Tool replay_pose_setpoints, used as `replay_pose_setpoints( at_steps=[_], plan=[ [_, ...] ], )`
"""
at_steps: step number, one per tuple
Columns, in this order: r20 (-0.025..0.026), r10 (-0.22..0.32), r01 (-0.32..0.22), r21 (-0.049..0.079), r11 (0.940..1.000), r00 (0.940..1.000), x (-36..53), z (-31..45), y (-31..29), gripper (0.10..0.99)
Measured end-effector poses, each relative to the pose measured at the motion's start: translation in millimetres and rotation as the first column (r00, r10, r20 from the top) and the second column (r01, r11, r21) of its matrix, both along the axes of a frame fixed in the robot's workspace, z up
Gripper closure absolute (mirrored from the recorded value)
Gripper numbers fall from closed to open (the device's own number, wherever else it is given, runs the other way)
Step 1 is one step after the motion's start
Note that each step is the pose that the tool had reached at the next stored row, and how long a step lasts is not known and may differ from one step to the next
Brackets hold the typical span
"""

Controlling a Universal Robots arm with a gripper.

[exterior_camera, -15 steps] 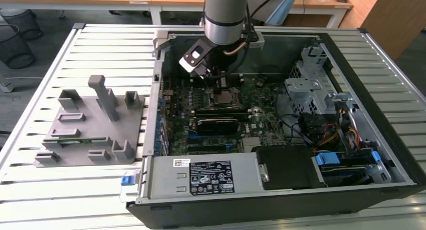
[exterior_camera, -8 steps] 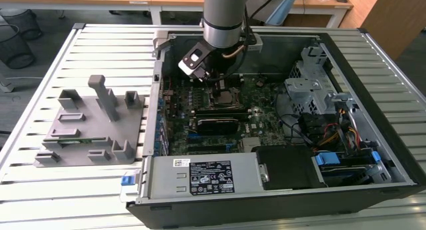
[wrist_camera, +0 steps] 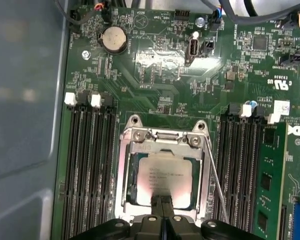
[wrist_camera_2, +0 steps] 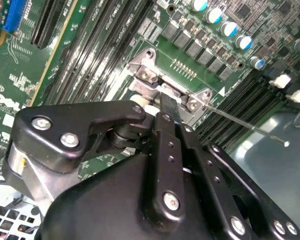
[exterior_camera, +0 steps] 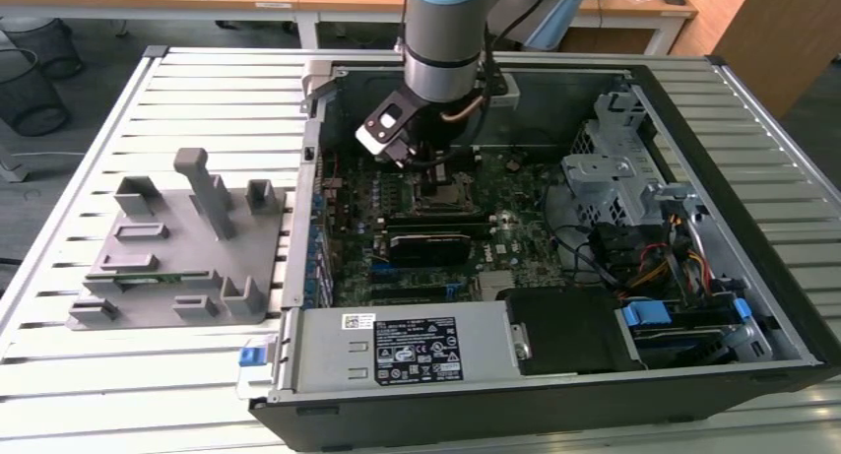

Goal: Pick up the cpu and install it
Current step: 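Place the cpu into insertion slot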

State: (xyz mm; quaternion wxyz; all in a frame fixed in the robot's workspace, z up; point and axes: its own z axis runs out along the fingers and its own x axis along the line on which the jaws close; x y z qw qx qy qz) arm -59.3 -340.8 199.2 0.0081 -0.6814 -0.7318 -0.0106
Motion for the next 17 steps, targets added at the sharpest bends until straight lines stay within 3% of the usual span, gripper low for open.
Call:
replay_pose_setpoints(
  at_steps=[6, 11, 17],
  plan=[
    [-0.0003, 0.0, 0.0, 0.001, 1.0, 1.0, 5.1, -0.1, 0.1, 0.98],
    [-0.0007, 0.0, 0.0, 0.001, 1.0, 1.0, 5.1, 9.5, 0.1, 0.98],
    [-0.0009, 0.0, 0.0, 0.001, 1.0, 1.0, 6.1, 9.7, 0.0, 0.98]
  ],
)
